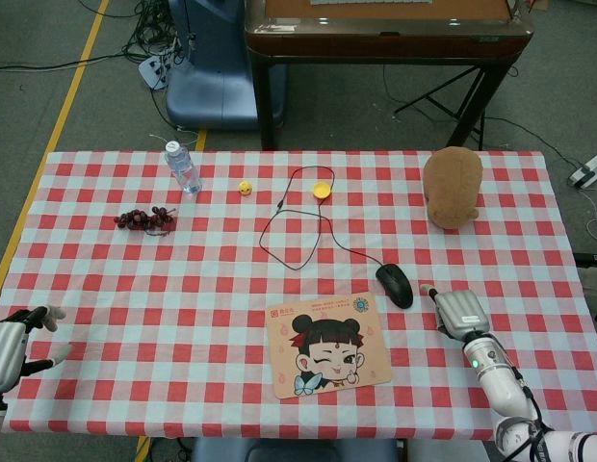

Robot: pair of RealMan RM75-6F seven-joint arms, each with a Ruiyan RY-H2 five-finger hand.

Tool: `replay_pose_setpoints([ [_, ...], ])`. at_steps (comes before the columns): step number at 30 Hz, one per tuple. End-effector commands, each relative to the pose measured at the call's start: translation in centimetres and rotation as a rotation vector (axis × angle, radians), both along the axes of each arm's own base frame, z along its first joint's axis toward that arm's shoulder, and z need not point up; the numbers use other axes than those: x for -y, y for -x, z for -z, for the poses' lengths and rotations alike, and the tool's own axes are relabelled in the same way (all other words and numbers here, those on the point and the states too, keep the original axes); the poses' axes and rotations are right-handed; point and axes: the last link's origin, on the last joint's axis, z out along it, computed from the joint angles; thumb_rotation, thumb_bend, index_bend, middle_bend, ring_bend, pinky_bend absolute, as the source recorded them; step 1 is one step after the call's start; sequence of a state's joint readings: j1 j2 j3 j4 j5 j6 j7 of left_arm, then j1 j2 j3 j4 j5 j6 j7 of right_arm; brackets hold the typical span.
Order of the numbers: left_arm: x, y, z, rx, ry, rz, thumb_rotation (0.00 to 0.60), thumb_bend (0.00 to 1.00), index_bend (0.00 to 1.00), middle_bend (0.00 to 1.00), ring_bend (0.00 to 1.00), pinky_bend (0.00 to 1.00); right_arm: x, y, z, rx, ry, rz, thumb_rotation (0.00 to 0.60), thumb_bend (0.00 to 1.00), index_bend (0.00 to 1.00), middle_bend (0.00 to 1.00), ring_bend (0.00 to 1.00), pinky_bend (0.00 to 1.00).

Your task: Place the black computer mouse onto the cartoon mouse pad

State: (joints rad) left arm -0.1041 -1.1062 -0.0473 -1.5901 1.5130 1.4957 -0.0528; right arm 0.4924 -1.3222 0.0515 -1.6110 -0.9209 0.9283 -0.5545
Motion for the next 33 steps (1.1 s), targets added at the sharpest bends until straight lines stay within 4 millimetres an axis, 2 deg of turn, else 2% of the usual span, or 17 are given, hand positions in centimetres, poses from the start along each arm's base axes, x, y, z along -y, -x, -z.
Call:
replay_pose_setpoints([
  [1, 0.0, 0.0, 0.0, 0.001, 0.0, -0.001, 0.6, 0.1, 0.52, 0.53, 0.49, 0.63, 0.1, -0.1, 0.2, 0.001, -0.003, -0.001, 0.6, 0.86, 0.16, 1.0, 1.0, 1.0],
  [21, -0.1, 0.0, 0.1, -0.005, 0.003, -0.006, 0.6, 0.1, 0.52, 0.53, 0.49, 0.63, -0.3, -1.6, 1.6, 0.062, -0.053, -0.045, 0.6, 0.86, 0.16, 1.0, 1.0, 1.0],
  [30, -0.2, 0.2, 0.0, -0.007, 0.0, -0.016, 0.6, 0.1, 0.52, 0.53, 0.49, 0.63, -0.8, -3.1, 2.5, 0.115, -0.093, -0.093, 0.6, 0.87, 0.16, 1.0, 1.0, 1.0],
  [33, -0.2, 0.3, 0.0, -0.007, 0.0, -0.018, 0.6, 0.1, 0.52, 0.53, 0.49, 0.63, -1.6, -3.7, 2.3, 0.132, -0.122, -0.122, 0.6, 0.87, 0.16, 1.0, 1.0, 1.0],
])
